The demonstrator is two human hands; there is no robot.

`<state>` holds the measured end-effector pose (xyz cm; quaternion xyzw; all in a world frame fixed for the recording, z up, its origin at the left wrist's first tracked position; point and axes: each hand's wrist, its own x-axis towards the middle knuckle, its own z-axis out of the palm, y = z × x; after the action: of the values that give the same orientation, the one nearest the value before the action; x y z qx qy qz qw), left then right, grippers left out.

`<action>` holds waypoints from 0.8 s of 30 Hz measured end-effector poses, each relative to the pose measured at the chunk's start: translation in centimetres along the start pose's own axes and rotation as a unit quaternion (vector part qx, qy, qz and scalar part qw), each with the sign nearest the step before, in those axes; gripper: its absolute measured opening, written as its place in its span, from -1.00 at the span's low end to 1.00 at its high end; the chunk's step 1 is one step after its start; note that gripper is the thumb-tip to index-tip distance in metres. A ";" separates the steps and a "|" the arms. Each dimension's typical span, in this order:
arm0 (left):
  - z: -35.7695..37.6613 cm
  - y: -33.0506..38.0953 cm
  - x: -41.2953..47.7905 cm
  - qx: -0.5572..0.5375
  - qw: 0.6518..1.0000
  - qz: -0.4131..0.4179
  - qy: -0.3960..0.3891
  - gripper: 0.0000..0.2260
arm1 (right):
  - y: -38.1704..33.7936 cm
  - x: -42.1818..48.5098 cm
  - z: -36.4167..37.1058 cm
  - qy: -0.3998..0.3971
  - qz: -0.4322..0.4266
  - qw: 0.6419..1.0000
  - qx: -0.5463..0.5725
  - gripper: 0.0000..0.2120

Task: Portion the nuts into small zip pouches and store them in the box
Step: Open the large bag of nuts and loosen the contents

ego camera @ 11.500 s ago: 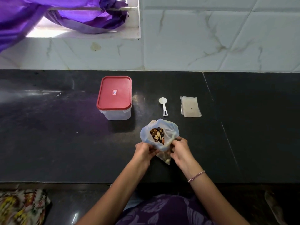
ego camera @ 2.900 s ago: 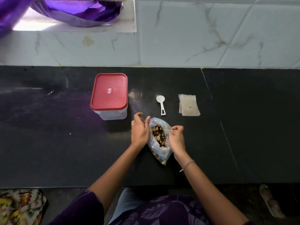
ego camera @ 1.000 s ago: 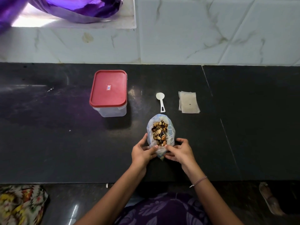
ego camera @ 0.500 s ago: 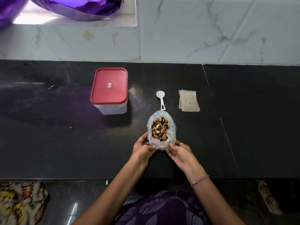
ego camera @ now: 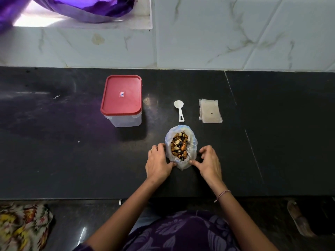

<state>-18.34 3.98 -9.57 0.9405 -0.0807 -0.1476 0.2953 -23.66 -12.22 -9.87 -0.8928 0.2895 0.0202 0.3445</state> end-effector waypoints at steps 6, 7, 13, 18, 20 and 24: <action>-2.0 -0.1 0.4 -0.036 0.995 0.085 -0.050 0.01 | -0.2 0.2 -2.8 -0.027 -0.145 0.988 0.056 -0.27; -2.4 0.0 0.6 -0.039 0.992 0.112 -0.036 0.00 | -0.4 0.2 -3.3 -0.024 -0.189 0.981 0.046 -0.23; -3.0 0.0 3.4 0.165 0.949 0.257 -0.078 -0.06 | -1.7 2.6 -2.6 -0.163 -0.322 0.926 -0.111 0.01; -2.8 -1.0 5.1 0.200 0.938 0.260 -0.111 0.04 | -1.0 4.9 -1.7 -0.199 -0.305 0.920 -0.144 0.13; -2.5 -1.3 5.5 0.209 0.936 0.258 -0.113 0.08 | -0.9 5.6 -1.6 -0.214 -0.295 0.919 -0.153 0.15; -2.0 -1.9 6.4 0.206 0.937 0.251 -0.125 0.13 | -0.5 6.7 -1.5 -0.233 -0.285 0.915 -0.165 0.18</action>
<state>-11.57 5.06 -10.55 0.9039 -0.3790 -0.1653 0.1098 -18.03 -16.26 -9.96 -0.9515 -0.0732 0.1765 0.2412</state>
